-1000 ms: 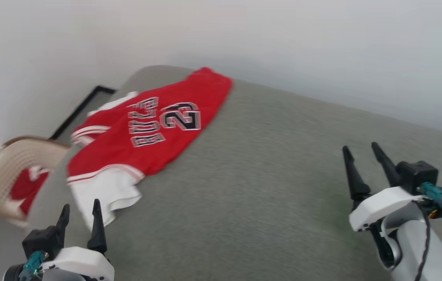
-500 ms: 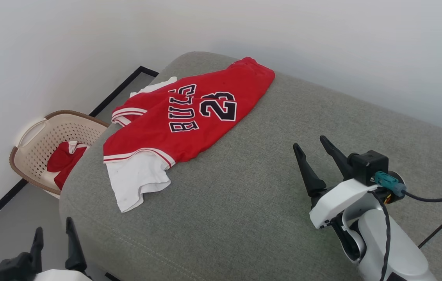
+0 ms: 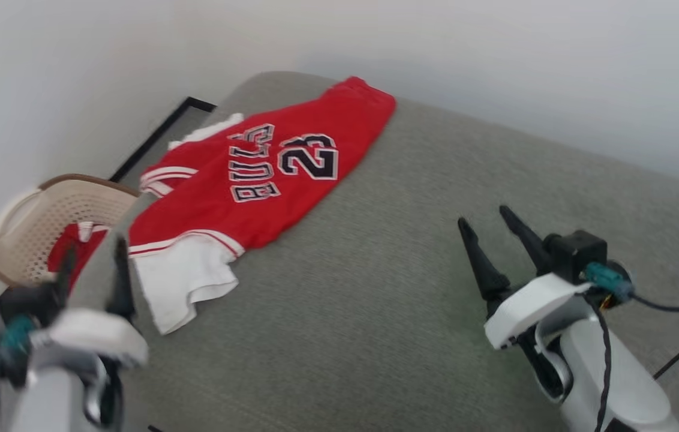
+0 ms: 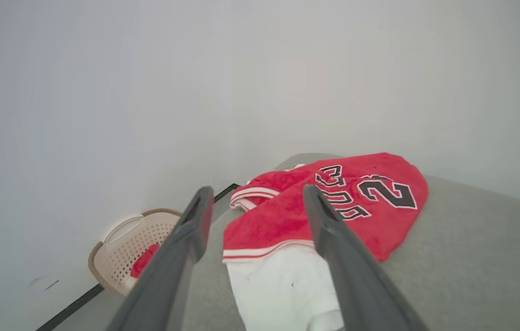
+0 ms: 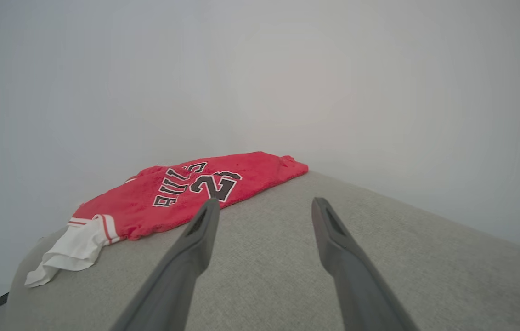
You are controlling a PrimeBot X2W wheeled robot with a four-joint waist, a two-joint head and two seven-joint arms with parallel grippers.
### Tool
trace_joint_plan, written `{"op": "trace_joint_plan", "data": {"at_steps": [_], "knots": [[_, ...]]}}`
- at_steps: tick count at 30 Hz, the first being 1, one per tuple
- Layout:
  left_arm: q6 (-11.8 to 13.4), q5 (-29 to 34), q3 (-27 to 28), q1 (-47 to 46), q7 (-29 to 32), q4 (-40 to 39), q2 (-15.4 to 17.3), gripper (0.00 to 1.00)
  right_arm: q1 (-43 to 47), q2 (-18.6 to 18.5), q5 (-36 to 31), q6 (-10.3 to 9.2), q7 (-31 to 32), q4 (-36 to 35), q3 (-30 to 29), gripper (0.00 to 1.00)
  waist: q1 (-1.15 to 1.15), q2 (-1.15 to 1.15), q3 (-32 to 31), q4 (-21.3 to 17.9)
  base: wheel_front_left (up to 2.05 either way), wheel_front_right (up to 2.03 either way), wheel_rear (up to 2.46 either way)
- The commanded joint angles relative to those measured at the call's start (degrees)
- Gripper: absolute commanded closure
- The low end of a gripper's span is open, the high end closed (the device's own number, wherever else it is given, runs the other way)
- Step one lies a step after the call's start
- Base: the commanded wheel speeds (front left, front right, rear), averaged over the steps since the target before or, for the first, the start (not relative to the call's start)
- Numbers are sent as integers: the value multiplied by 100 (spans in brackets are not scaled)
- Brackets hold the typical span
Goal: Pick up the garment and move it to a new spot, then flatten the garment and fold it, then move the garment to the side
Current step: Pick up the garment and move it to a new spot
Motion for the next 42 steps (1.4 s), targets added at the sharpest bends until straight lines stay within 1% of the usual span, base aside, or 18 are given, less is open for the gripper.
{"op": "trace_joint_plan", "data": {"at_steps": [1,3,5,6,7,10,15,19,22,26,28,32,37,38,39,40,41,42], "knots": [[-48,-132,-5,-565,-28,383,250,0,-125,-114,-54,0,-29,-29,27,0,0,0,484,-532,0,0,0],[-74,-319,-66,-1075,161,823,473,0,-208,-167,-56,0,-29,-64,41,0,0,0,680,-735,0,0,0],[-79,-476,-133,-1551,388,1239,808,0,-326,-203,-65,0,-29,-111,65,0,0,0,893,-947,0,0,0],[-79,-476,-133,-1551,388,1239,808,0,-326,-203,-65,0,-29,-111,65,0,0,0,893,-947,0,0,0],[-81,-666,-230,-1767,566,1459,925,0,-372,-222,-66,0,-29,-134,64,0,0,0,983,-1038,0,0,0],[-84,-1395,-504,-2347,1237,2017,1324,0,-479,-245,-66,0,-29,-187,86,0,0,0,1266,-1308,0,0,0],[-81,-2570,-994,-2902,2671,2602,1962,0,-675,-225,-90,0,-29,-274,192,0,0,0,1685,-1659,0,0,0],[-82,-3346,-1285,-3149,3736,2786,2314,0,-850,-262,-105,0,-29,-387,258,0,0,0,2001,-1858,0,0,0],[-82,-3748,-1404,-3201,4235,2894,2548,0,-973,-262,-116,0,-29,-460,377,0,0,0,2218,-2022,0,0,0],[-83,-4128,-1534,-3314,4639,3034,2704,0,-1143,-300,-126,0,-29,-592,471,0,0,0,2498,-2195,0,0,0],[-83,-4330,-1556,-3349,4809,3150,2710,0,-1191,-310,-148,0,-29,-669,499,0,0,0,2623,-2256,0,0,0],[-84,-4542,-1756,-3336,5137,3328,2577,0,-1267,-313,-197,0,-29,-808,554,0,0,0,2802,-2318,0,0,0],[-92,-4781,-2066,-3320,5360,3237,2345,0,-1266,-357,-252,0,13,-1005,546,0,0,0,2996,-2294,0,0,0],[-92,-4831,-2135,-3315,5378,3205,2297,5,-1273,-369,-281,0,26,-1041,554,0,0,0,3018,-2284,0,0,0],[-94,-4889,-2199,-3315,5406,3153,2241,28,-1282,-370,-310,0,40,-1061,549,0,0,0,3033,-2274,0,0,0],[-100,-4972,-2249,-3313,5421,3083,2194,56,-1288,-363,-314,0,48,-1075,539,0,0,0,3042,-2264,0,0,0],[-110,-5058,-2296,-3304,5413,2998,2173,100,-1291,-353,-324,0,45,-1090,539,0,0,0,3041,-2259,0,0,0],[-111,-5095,-2328,-3285,5364,2946,2185,100,-1289,-341,-337,0,45,-1111,539,0,0,0,3030,-2255,0,0,0]]}}
